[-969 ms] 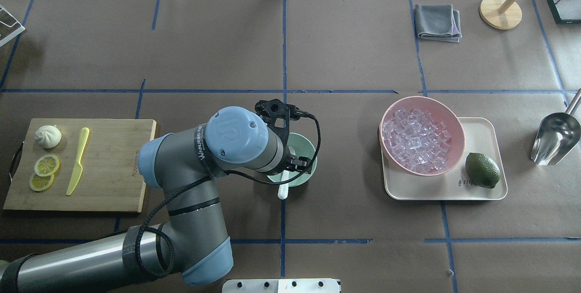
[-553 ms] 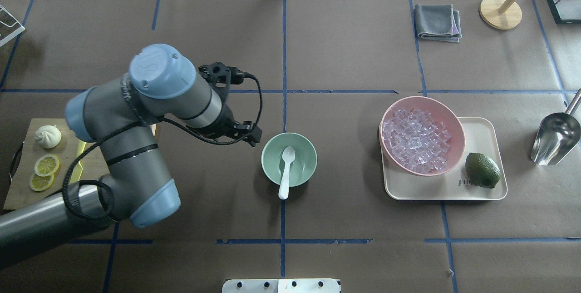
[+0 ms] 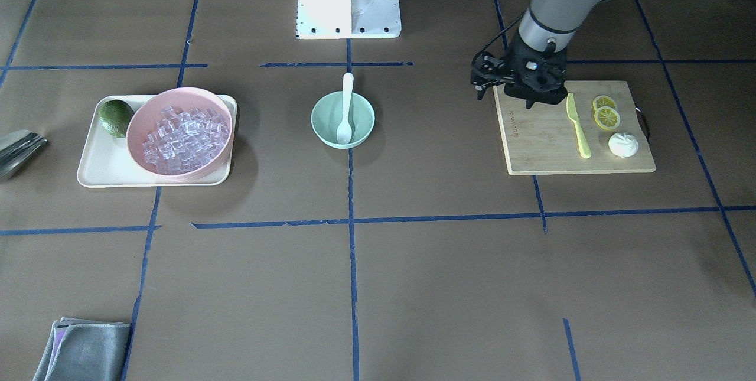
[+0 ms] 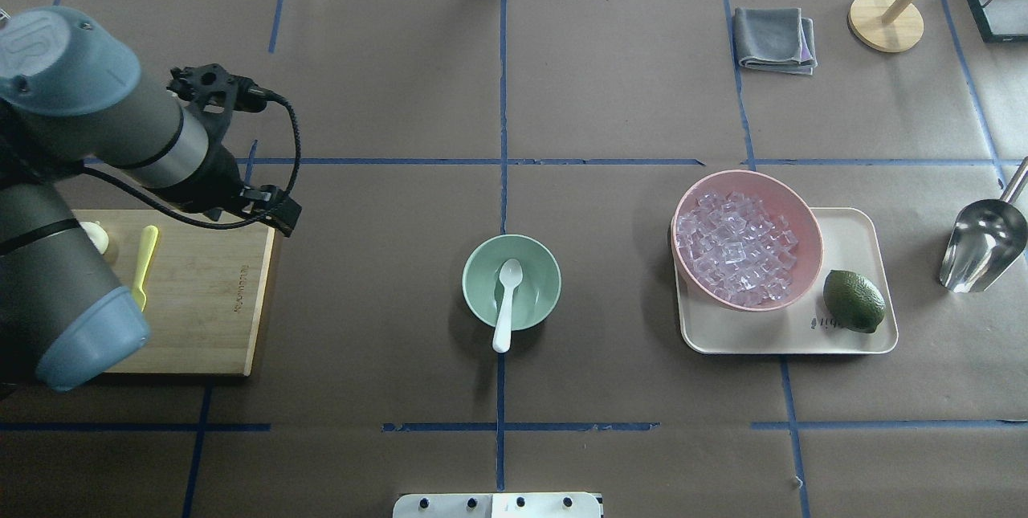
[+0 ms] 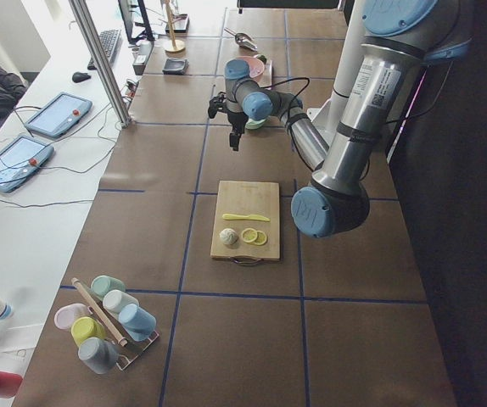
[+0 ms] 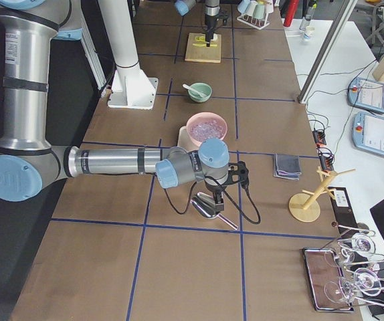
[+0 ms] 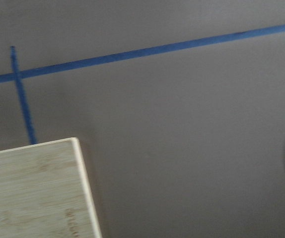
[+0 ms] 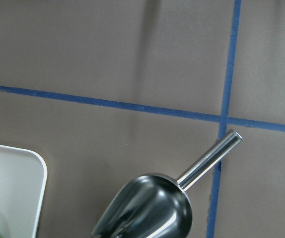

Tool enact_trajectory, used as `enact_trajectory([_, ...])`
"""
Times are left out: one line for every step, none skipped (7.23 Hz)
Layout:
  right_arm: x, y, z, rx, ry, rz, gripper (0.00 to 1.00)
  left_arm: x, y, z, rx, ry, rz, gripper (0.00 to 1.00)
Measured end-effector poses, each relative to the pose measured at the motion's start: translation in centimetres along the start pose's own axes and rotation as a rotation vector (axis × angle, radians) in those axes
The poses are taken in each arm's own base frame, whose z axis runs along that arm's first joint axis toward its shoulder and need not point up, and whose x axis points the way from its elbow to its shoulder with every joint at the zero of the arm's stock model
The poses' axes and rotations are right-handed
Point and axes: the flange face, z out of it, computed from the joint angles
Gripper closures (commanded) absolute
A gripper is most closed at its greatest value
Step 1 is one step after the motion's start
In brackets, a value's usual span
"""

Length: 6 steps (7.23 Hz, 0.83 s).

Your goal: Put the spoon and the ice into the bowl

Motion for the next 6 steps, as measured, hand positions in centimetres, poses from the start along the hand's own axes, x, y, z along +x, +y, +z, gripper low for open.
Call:
enact_trajectory([-2.8,-0.8,0.0,0.001,-0.014,0.027,0.0,-4.3,1.3,-1.4,-0.003,-0.025,0.041,0.0])
enact_trajectory([-6.7,-1.5,-0.1,0.003,-0.035,0.06,0.0,-10.0,2.5,-3.0,-0.015,-0.032,0.065,0.0])
enact_trajectory([-10.5,-1.8,-0.2,0.002,-0.056,0.085,0.0,-15.8,3.8,-4.7,-0.024,-0.029,0.075,0.0])
enact_trajectory([-14.1,-2.1,-0.1,-0.004,-0.076,0.096,0.0,-22.3,5.6,-6.4,-0.022,-0.029,0.061,0.0])
enact_trajectory([-17.1,-2.3,0.3,-0.011,-0.091,0.09,0.0,-28.4,7.6,-7.7,-0.015,-0.025,-0.004,0.0])
enact_trajectory([-19.9,-2.4,0.9,-0.018,-0.098,0.067,0.0,-34.2,9.4,-8.4,-0.006,-0.016,-0.1,0.0])
